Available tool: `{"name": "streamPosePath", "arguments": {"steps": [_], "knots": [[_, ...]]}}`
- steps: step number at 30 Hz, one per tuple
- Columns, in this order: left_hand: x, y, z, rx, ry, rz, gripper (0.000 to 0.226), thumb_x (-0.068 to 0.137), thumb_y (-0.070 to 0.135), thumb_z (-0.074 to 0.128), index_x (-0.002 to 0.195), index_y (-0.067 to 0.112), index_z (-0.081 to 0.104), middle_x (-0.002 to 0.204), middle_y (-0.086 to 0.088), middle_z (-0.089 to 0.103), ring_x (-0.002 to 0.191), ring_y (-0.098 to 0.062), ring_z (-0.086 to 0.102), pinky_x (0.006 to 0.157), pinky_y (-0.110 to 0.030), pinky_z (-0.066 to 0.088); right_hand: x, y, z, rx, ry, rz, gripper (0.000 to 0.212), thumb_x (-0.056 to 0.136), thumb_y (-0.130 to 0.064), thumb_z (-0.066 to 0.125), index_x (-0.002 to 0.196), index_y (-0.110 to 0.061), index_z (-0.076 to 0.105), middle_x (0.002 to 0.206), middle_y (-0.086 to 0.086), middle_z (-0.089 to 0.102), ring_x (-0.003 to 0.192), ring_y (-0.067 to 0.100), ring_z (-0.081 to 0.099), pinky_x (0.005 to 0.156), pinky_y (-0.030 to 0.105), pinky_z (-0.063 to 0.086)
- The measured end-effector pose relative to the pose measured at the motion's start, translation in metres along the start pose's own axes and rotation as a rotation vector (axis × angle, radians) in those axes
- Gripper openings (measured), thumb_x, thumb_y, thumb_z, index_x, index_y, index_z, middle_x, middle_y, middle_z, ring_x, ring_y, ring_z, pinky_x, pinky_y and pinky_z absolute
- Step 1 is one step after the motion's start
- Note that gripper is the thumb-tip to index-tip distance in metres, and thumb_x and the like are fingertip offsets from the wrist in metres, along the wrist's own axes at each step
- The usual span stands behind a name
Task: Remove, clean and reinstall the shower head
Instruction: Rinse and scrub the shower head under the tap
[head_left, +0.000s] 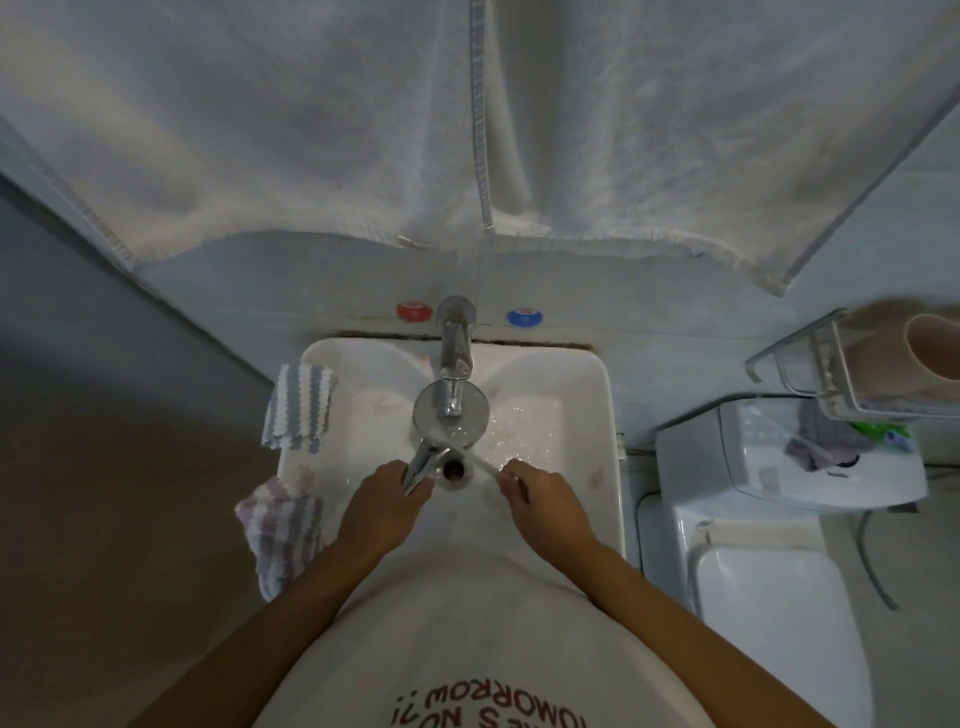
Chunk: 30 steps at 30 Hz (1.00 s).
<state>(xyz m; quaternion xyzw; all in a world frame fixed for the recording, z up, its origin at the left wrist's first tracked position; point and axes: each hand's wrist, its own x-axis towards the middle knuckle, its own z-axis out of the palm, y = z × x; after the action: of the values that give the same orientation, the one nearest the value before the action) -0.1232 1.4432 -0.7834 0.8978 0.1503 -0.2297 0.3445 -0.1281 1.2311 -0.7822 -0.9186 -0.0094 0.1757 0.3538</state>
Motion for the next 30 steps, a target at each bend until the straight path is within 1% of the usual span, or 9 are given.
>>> {"name": "streamPosePath", "arguments": {"steps": [3, 5, 7, 10, 13, 17, 21, 26, 30], "knots": [[0.0, 0.002, 0.0, 0.019, -0.005, 0.008, 0.03, 0.091, 0.037, 0.056, 0.071, 0.016, 0.048, 0.069, 0.0, 0.051, 0.063, -0.017, 0.05, 0.053, -0.027, 0.033, 0.006, 0.004, -0.005, 0.039, 0.126, 0.073, 0.026, 0.102, -0.028, 0.043, 0.079, -0.019, 0.049, 0.057, -0.003, 0.046, 0.055, 0.022, 0.044, 0.053, 0.035, 0.033], [0.0, 0.001, 0.001, 0.027, -0.014, 0.018, 0.03, 0.091, 0.037, 0.056, 0.072, 0.016, 0.048, 0.071, 0.0, 0.052, 0.064, -0.017, 0.05, 0.055, -0.028, 0.034, 0.003, 0.003, -0.004, 0.033, 0.067, 0.031, 0.027, 0.102, -0.027, 0.044, 0.077, -0.02, 0.048, 0.056, -0.005, 0.044, 0.054, 0.02, 0.042, 0.052, 0.036, 0.031], [0.0, 0.0, 0.002, 0.027, -0.019, 0.023, 0.03, 0.092, 0.037, 0.056, 0.069, 0.019, 0.046, 0.069, 0.0, 0.051, 0.064, -0.018, 0.051, 0.056, -0.028, 0.034, -0.002, 0.001, -0.001, 0.028, -0.009, -0.005, 0.027, 0.101, -0.028, 0.045, 0.075, -0.021, 0.047, 0.057, -0.003, 0.046, 0.055, 0.021, 0.042, 0.053, 0.037, 0.034], [0.0, 0.0, 0.002, 0.036, -0.044, 0.051, 0.032, 0.091, 0.037, 0.056, 0.067, 0.02, 0.045, 0.067, 0.0, 0.052, 0.061, -0.016, 0.05, 0.055, -0.028, 0.034, 0.002, 0.004, -0.003, 0.022, 0.067, 0.054, 0.027, 0.101, -0.029, 0.044, 0.076, -0.022, 0.046, 0.056, -0.005, 0.043, 0.054, 0.021, 0.043, 0.053, 0.037, 0.035], [-0.001, 0.001, 0.002, 0.039, -0.068, 0.084, 0.031, 0.09, 0.036, 0.057, 0.066, 0.02, 0.046, 0.066, 0.0, 0.053, 0.059, -0.016, 0.049, 0.054, -0.029, 0.034, 0.006, 0.005, -0.005, 0.062, 0.117, 0.101, 0.028, 0.102, -0.028, 0.044, 0.075, -0.021, 0.046, 0.054, -0.007, 0.042, 0.05, 0.013, 0.04, 0.048, 0.031, 0.031], [-0.002, -0.005, 0.001, 0.076, -0.069, 0.086, 0.031, 0.089, 0.037, 0.058, 0.064, 0.025, 0.042, 0.064, 0.004, 0.052, 0.06, -0.017, 0.051, 0.055, -0.03, 0.034, 0.001, 0.002, -0.001, 0.038, 0.021, 0.047, 0.029, 0.101, -0.029, 0.046, 0.073, -0.021, 0.046, 0.056, -0.004, 0.044, 0.056, 0.021, 0.042, 0.056, 0.038, 0.034], [-0.004, -0.008, 0.003, 0.109, -0.095, 0.119, 0.03, 0.086, 0.041, 0.06, 0.066, 0.028, 0.042, 0.067, 0.003, 0.053, 0.063, -0.02, 0.054, 0.057, -0.03, 0.037, 0.008, 0.003, -0.003, 0.045, 0.104, 0.106, 0.028, 0.102, -0.028, 0.044, 0.075, -0.02, 0.047, 0.057, -0.004, 0.045, 0.054, 0.018, 0.042, 0.052, 0.035, 0.028], [-0.005, -0.008, 0.001, 0.156, -0.074, 0.145, 0.035, 0.087, 0.039, 0.06, 0.063, 0.031, 0.036, 0.065, 0.006, 0.048, 0.065, -0.02, 0.052, 0.059, -0.029, 0.034, 0.006, 0.0, 0.003, 0.052, 0.004, 0.042, 0.023, 0.1, -0.028, 0.045, 0.082, -0.02, 0.057, 0.066, -0.001, 0.054, 0.066, 0.03, 0.053, 0.062, 0.039, 0.041], [-0.006, -0.01, 0.0, 0.182, -0.088, 0.163, 0.035, 0.087, 0.041, 0.06, 0.064, 0.033, 0.035, 0.064, 0.005, 0.047, 0.066, -0.02, 0.051, 0.059, -0.03, 0.033, 0.012, 0.003, -0.001, 0.035, 0.12, 0.101, 0.025, 0.102, -0.029, 0.043, 0.08, -0.019, 0.052, 0.065, 0.002, 0.053, 0.062, 0.027, 0.051, 0.056, 0.034, 0.034]]}}
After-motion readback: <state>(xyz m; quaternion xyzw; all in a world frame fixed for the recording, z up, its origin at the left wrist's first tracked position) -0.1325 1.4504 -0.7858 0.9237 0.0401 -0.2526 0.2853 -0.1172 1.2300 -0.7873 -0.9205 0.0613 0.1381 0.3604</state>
